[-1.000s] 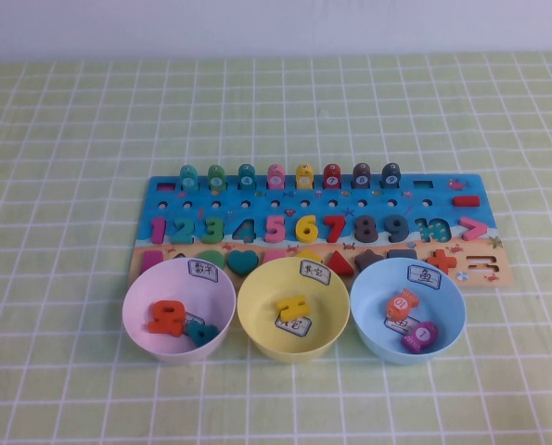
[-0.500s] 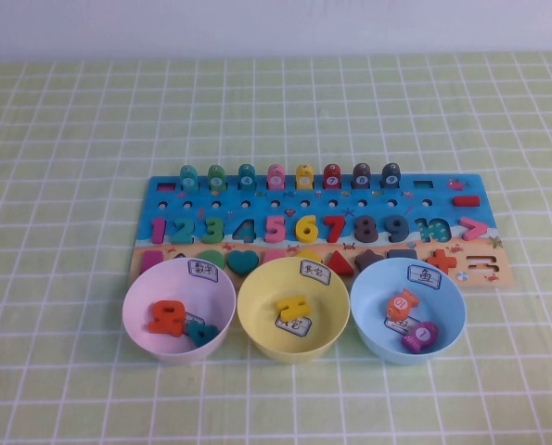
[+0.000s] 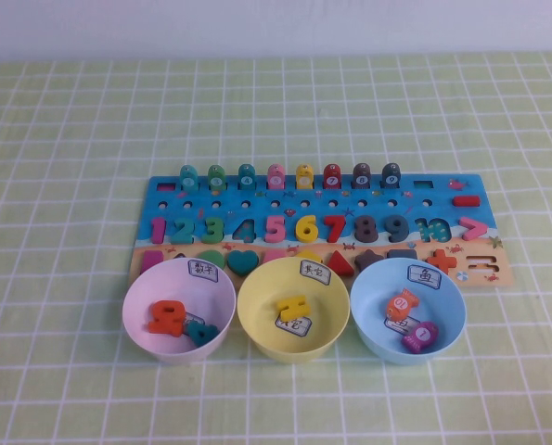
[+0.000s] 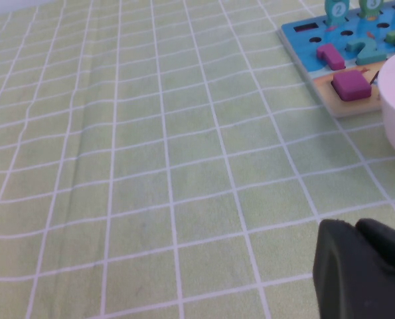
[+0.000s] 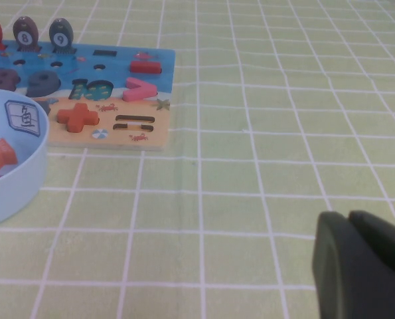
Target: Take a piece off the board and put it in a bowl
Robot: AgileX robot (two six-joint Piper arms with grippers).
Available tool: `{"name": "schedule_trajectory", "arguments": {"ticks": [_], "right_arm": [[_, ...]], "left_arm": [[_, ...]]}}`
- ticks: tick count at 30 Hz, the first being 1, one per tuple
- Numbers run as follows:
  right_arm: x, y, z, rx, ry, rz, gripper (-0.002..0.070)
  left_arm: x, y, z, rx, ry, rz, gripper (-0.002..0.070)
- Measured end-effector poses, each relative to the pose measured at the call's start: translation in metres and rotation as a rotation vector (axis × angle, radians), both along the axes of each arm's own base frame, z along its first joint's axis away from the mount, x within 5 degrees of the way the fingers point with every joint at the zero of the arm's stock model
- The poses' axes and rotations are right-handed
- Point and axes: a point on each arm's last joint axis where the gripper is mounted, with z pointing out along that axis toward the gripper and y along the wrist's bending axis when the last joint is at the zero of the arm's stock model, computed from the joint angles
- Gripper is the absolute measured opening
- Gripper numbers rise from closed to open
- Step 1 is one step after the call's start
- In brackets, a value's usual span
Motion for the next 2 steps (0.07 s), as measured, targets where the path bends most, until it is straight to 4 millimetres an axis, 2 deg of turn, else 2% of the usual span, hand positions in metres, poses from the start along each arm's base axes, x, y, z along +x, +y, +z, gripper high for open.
{"name": "schedule_trajectory", "arguments": {"ticks": [2], "right_arm": [[0.0000,0.0000,0.0000,0.000,0.000,0.000,-0.0017]], "left_arm": [[0.0000,0.0000,0.0000,0.000,0.000,0.000,-0.0004]]}}
